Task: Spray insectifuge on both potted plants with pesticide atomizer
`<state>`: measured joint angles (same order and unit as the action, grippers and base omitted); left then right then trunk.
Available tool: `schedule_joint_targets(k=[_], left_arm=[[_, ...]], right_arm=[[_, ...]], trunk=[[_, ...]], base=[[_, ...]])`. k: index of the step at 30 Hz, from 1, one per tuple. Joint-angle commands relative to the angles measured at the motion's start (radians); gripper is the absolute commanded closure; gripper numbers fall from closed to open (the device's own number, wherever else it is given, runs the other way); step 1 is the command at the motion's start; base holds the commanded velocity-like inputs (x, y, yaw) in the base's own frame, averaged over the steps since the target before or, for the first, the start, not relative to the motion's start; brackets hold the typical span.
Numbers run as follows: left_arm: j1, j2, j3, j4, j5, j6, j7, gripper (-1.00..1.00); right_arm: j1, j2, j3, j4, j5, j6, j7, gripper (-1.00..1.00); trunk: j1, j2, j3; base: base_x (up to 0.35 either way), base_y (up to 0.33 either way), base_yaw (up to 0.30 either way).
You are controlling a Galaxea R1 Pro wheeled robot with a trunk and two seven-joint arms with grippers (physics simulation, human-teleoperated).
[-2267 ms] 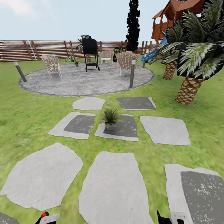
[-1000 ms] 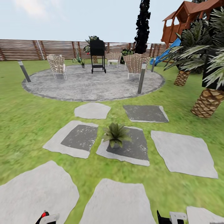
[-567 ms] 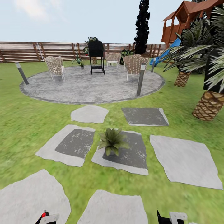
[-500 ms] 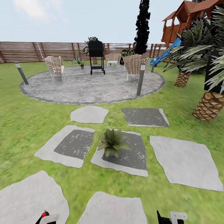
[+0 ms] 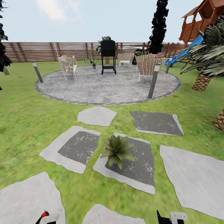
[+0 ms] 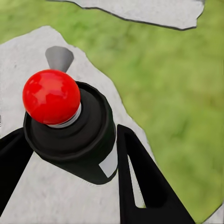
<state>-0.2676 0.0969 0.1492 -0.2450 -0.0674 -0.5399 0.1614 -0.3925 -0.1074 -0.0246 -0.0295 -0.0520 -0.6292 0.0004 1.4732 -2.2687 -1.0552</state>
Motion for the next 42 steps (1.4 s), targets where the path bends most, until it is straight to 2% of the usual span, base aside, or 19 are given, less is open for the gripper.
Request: schedule_joint_targets(k=[1, 8, 27, 35, 42], left_arm=[[-0.001, 0.0, 0.003, 0.001, -0.007, -0.003, 0.004, 1.0], [-0.001, 0.0, 0.003, 0.001, -0.004, -0.003, 0.004, 1.0], [-0.001, 0.0, 0.004, 0.0, -0.003, -0.003, 0.006, 1.0], [-0.001, 0.0, 0.004, 0.001, -0.004, -0.003, 0.005, 1.0], [-0.001, 0.0, 0.001, 0.0, -0.012, 0.0, 0.004, 1.0]], right_arm=[[0.0, 0.0, -0.001, 0.0, -0.005, -0.003, 0.003, -1.0], [0.0, 0.0, -0.001, 0.0, -0.005, -0.003, 0.003, -1.0], [0.0, 0.002, -0.001, 0.0, -0.002, -0.002, 0.006, -1.0], [0.0, 0.002, -0.001, 0.0, -0.002, -0.002, 0.004, -1.0], [0.0, 0.001, 0.002, 0.0, -0.002, -0.001, 0.003, -1.0]], trunk=[[0.0, 0.0, -0.001], [0.0, 0.0, -0.001], [0.0, 0.0, -0.001], [0.0, 0.0, -0.001], [0.0, 0.0, -0.001]], base=[[0.265, -0.175, 0.276], [0.181, -0.223, 0.243], [0.127, -0.251, 0.008], [0.233, -0.201, 0.205], [0.145, -0.118, 0.03]])
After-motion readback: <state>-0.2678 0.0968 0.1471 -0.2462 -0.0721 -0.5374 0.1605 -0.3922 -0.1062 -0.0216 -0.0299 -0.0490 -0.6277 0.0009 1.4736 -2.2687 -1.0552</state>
